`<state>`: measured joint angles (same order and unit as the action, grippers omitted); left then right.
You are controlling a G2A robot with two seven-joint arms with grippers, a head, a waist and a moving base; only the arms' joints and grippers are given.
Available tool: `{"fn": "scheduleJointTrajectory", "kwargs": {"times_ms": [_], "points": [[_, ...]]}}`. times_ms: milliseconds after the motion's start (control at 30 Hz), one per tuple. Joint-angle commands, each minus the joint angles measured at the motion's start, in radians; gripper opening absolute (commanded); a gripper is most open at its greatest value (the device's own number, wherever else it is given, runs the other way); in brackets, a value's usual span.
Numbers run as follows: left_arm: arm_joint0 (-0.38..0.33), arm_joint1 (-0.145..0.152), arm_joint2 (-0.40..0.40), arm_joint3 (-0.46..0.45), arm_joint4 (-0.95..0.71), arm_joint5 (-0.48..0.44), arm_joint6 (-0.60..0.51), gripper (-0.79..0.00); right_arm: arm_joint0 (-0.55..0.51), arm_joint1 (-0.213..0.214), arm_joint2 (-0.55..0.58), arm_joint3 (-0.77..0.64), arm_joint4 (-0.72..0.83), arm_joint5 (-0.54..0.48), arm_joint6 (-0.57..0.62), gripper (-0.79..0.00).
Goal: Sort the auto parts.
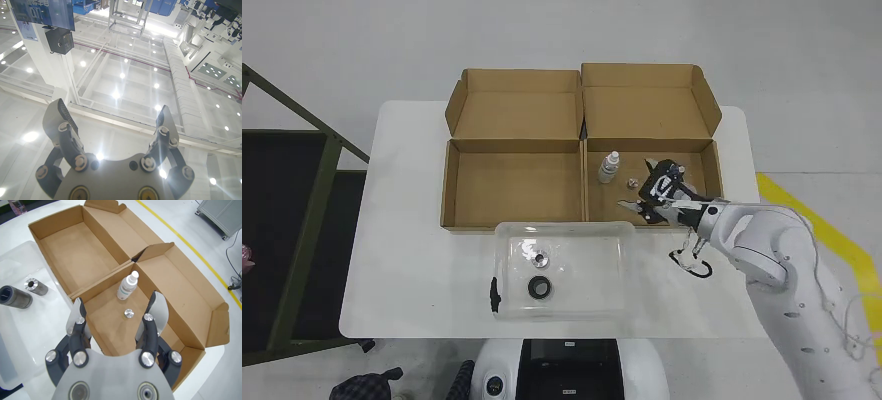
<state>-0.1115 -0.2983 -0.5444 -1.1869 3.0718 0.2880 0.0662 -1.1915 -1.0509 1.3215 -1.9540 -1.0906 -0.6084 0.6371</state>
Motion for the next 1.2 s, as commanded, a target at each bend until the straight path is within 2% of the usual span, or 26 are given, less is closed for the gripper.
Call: {"fn": "scheduleJointTrajectory", "kwargs": {"times_ms": [0,167,333,800,1000,1167], "points": [[0.0,0.0,0.0,0.0,0.0,0.0,0.0,0.0,-0.027,0.002,-0.009,-0.048,-0.018,-0.008,0.002,-0.188],[0.0,0.0,0.0,0.0,0.0,0.0,0.0,0.0,-0.106,0.004,-0.066,-0.171,-0.094,-0.02,-0.018,-0.157],[0.0,0.0,0.0,0.0,0.0,0.0,0.0,0.0,-0.139,0.001,-0.131,-0.202,-0.13,-0.025,-0.054,-0.163],[0.0,0.0,0.0,0.0,0.0,0.0,0.0,0.0,-0.097,-0.015,-0.307,-0.12,-0.17,-0.08,-0.065,-0.191],[0.0,0.0,0.0,0.0,0.0,0.0,0.0,0.0,-0.057,-0.024,-0.37,-0.066,-0.179,-0.107,-0.045,-0.249],[0.0,0.0,0.0,0.0,0.0,0.0,0.0,0.0,-0.022,-0.033,-0.41,-0.026,-0.187,-0.114,-0.033,-0.265]]}}
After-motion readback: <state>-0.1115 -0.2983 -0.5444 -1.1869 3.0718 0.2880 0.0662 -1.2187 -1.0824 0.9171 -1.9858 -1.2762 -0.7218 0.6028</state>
